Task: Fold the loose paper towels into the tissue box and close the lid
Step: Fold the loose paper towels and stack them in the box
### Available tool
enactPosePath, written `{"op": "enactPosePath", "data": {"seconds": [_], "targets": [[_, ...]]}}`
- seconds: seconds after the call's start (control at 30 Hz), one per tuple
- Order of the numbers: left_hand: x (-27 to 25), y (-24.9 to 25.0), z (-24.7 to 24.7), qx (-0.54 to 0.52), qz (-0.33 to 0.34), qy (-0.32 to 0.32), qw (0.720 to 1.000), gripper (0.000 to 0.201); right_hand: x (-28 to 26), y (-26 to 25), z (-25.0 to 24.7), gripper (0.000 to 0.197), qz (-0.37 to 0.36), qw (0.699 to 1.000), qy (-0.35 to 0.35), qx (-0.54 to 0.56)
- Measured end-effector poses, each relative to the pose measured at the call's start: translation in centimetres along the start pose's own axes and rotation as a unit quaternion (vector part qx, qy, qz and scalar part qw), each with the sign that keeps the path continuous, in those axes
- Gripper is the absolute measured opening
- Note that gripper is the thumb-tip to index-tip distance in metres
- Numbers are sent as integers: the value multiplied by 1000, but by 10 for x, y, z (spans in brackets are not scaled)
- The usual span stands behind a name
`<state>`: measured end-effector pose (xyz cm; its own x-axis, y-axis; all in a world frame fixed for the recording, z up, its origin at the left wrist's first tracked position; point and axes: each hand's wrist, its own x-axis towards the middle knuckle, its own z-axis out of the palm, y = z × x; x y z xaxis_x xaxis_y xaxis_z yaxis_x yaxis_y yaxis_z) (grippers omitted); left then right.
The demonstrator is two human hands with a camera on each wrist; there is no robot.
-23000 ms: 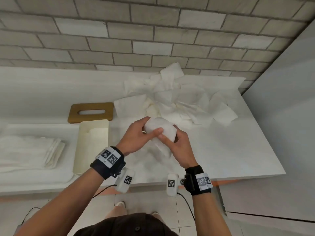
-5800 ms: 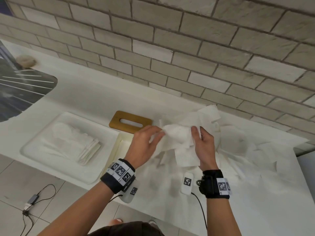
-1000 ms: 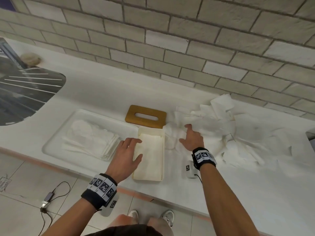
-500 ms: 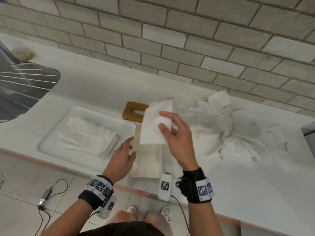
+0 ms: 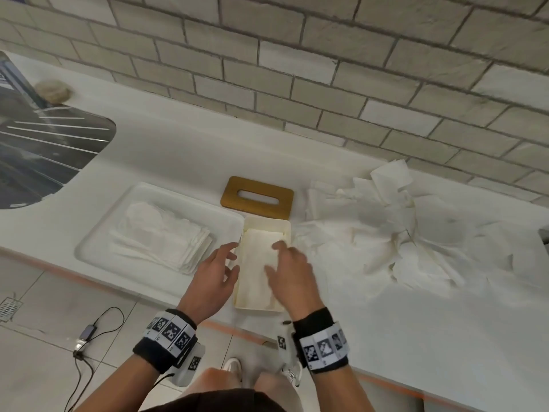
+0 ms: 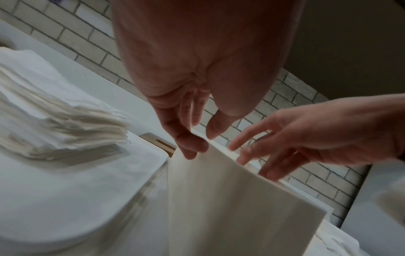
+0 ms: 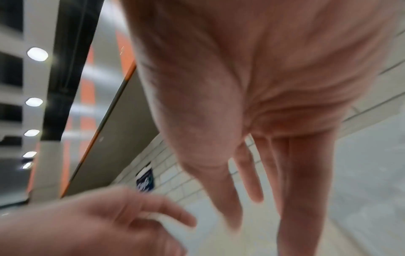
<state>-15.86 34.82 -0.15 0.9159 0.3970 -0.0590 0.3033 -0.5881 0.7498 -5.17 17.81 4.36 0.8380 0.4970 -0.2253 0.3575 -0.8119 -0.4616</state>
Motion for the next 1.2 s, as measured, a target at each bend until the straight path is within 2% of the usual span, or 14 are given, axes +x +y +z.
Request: {"op": "enactPosePath", "data": {"seconds": [0.03,0.1,0.17,0.23,0.3,0.37,0.43,0.53,0.63,0.7,0.77,0.87,0.97,1.2], "targets": [[-1,0,-2,0,0,6,1000,48,7,9,-11,41,1,998,64,-12],[-4,1,-7,-5,5,19,1000,46,27,34,-23,55,-3,987,146,-69],[-6,5,-12,-15,16,31,999,42,51,61,-22,82,5,982,136,-135],[-7,12,-16,-21,30,40,999,39,74,89,-11,87,-8,986,101,-132],[-6,20,-18,-31,49,43,997,35,90,108,-3,67,-37,994,74,-72],[-5,28,-21,-41,65,38,996,32,93,110,-8,48,-33,992,112,52],[-4,37,-25,-45,74,32,996,36,85,98,-26,33,-15,965,183,186],[3,54,-29,-60,73,8,996,62,60,70,-59,8,-38,917,243,314],[15,79,-30,-145,60,-20,987,88,27,29,-81,23,-41,893,203,400],[24,98,-30,-226,45,-33,972,89,15,7,-79,20,-54,907,160,385],[34,112,-29,-259,34,-26,965,70,9,-5,-68,18,-63,926,137,347],[51,116,-30,-223,23,30,974,25,-9,-14,-54,43,-38,916,135,376],[68,106,-37,-213,-21,61,975,18,-37,-17,-37,62,-31,891,125,435],[103,84,-35,-53,40,28,997,24,-53,-1,1,13,-34,940,83,330]]}}
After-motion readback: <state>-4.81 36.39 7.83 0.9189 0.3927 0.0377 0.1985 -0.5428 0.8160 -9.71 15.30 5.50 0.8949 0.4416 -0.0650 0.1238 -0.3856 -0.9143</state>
